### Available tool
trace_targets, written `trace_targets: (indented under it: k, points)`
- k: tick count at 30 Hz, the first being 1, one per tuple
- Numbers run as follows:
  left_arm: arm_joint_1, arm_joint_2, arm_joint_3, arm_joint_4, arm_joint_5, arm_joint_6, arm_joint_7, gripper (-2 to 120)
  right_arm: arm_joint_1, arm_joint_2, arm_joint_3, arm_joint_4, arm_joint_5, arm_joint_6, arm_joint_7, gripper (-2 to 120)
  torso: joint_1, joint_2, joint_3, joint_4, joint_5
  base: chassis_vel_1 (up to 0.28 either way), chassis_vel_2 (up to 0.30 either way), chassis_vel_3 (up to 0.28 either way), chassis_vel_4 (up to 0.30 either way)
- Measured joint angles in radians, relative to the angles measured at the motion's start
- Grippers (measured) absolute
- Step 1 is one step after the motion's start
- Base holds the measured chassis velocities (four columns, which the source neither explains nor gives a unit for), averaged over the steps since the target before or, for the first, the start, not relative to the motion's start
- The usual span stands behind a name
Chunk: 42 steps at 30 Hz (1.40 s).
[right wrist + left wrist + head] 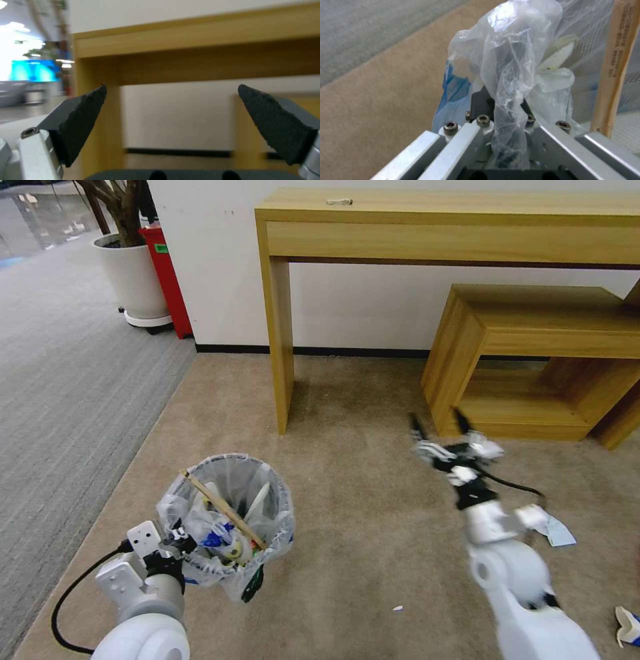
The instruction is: Pick up the trash bin and place the garbage on the floor into it.
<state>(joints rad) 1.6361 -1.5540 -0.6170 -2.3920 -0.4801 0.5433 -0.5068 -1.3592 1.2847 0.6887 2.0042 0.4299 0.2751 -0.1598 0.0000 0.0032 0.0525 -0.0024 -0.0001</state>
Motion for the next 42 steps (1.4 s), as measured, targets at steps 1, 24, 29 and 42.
trace_targets:
  k: [1, 24, 29, 42]
  points:
    - [0.000, 0.002, -0.014, 0.001, 0.000, -0.005, 0.000, 0, -0.018, 0.006, 0.040, 0.009, -0.019, 0.015, 0.010, 100, 0.000, 0.000, 0.000, 0.0000, 0.0001, 0.000, 0.000, 0.000, 0.000]
    - [0.008, 0.005, -0.067, 0.042, 0.044, -0.089, -0.004, 0, -0.072, 0.038, 0.310, -0.001, -0.038, 0.108, 0.010, 100, 0.000, 0.000, 0.000, 0.0001, 0.0000, 0.000, 0.000, 0.000, 0.000]
    - [0.004, 0.004, -0.073, 0.059, 0.089, -0.128, 0.004, 0, -0.063, 0.032, 0.331, 0.000, -0.020, 0.103, 0.004, 100, 0.000, 0.000, 0.000, 0.0001, 0.0000, 0.000, 0.000, 0.000, 0.000]
    - [-0.006, -0.002, -0.053, 0.092, 0.126, -0.200, 0.045, 0, -0.063, 0.040, 0.316, 0.016, -0.016, 0.100, -0.011, 100, 0.000, 0.000, 0.000, 0.0001, 0.0001, 0.000, 0.000, 0.000, 0.000]
